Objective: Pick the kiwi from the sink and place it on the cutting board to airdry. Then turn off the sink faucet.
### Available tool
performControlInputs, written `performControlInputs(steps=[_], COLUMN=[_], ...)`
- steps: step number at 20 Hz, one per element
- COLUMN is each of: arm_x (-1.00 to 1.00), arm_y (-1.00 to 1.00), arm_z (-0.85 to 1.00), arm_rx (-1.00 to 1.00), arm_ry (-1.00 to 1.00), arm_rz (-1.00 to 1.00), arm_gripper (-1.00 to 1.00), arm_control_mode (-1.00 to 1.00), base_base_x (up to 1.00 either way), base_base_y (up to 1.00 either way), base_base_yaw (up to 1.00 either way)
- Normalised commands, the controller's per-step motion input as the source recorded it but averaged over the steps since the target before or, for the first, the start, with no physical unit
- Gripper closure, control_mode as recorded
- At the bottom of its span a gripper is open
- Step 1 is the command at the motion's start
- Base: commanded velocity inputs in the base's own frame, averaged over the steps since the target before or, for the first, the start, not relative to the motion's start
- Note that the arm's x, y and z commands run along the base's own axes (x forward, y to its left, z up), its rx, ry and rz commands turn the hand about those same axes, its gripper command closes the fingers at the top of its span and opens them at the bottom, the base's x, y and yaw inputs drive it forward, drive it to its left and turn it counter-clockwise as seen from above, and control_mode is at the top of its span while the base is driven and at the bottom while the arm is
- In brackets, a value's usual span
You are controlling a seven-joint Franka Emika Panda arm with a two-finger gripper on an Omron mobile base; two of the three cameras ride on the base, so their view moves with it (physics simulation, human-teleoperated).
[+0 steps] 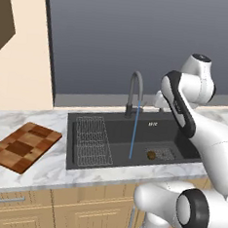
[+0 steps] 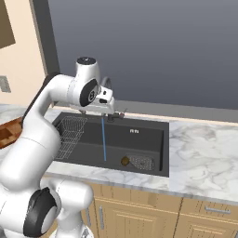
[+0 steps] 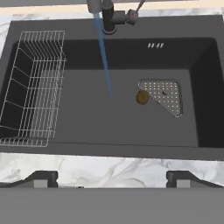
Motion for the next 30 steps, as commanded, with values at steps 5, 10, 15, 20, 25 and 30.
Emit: performControlInputs(steps=[5, 10, 15, 20, 25, 30], arm_x=[0.21, 0.20, 0.18, 0.20, 0.18, 0.24], arm_y=[-0.24, -0.29, -0.25, -0.23, -0.16, -0.11], arm_z=[-0.16, -0.18, -0.27, -0.30, -0.26, -0.32], arm_rx=[-0.04, -0.04, -0.02, 0.00, 0.00, 0.00], arm_ry=[0.00, 0.00, 0.01, 0.05, 0.06, 0.02], arm_rz=[-0.03, -0.03, 0.00, 0.00, 0.00, -0.01], arm_gripper=[-1.00, -1.00, -1.00, -1.00, -1.00, -1.00], arm_control_mode=[-1.00, -1.00, -1.00, -1.00, -1.00, -1.00], base_base_x=[0.00, 0.00, 0.00, 0.00, 0.00, 0.00], base_base_y=[0.00, 0.00, 0.00, 0.00, 0.00, 0.00], base_base_yaw=[0.00, 0.00, 0.00, 0.00, 0.00, 0.00])
